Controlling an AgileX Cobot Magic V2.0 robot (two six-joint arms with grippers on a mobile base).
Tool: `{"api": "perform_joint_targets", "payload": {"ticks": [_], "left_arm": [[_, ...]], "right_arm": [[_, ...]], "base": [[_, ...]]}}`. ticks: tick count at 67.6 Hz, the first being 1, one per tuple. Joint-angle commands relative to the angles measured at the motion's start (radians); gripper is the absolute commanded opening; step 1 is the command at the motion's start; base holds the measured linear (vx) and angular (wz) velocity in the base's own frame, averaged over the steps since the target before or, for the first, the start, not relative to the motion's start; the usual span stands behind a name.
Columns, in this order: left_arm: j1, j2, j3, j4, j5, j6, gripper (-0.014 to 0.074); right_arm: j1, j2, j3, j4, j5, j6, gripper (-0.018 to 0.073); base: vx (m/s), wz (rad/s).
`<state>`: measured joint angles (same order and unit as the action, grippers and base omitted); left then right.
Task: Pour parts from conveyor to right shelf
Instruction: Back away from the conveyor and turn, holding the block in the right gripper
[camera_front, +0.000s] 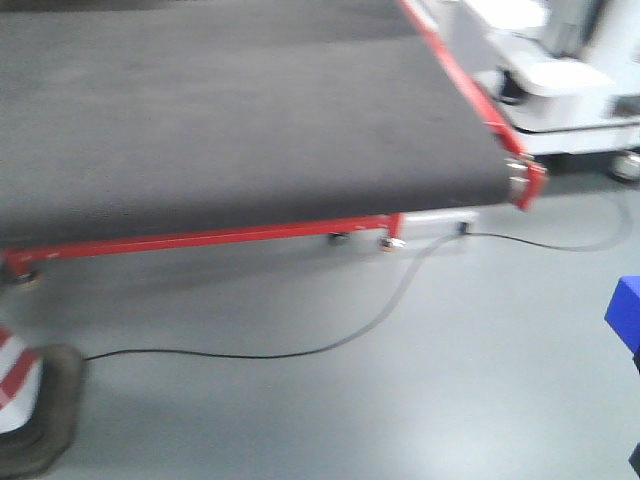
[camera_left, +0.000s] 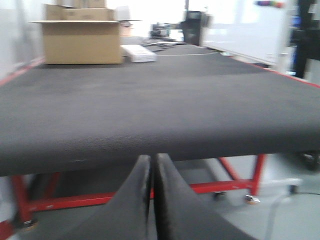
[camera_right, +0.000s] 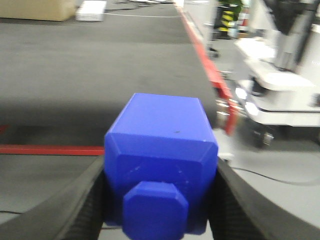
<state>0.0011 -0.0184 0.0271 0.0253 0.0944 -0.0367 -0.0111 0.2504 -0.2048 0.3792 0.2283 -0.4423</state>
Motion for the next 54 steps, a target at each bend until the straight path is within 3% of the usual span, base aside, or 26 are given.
{"api": "perform_joint_targets", "payload": {"ticks": [1, 54], "left_arm": [[-0.004, -0.005, -0.020, -0.006, -0.073, -0.007, -0.0006], [-0.004, -0.005, -0.020, -0.006, -0.073, -0.007, -0.0006]], "right_arm": [[-0.001, 0.009, -0.025, 0.004, -0.076, -0.008, -0.0001], [-0.001, 0.009, -0.025, 0.004, -0.078, -0.008, -0.0001]], "base": [[-0.15, -0.65], [-0.20, -0.83]]}}
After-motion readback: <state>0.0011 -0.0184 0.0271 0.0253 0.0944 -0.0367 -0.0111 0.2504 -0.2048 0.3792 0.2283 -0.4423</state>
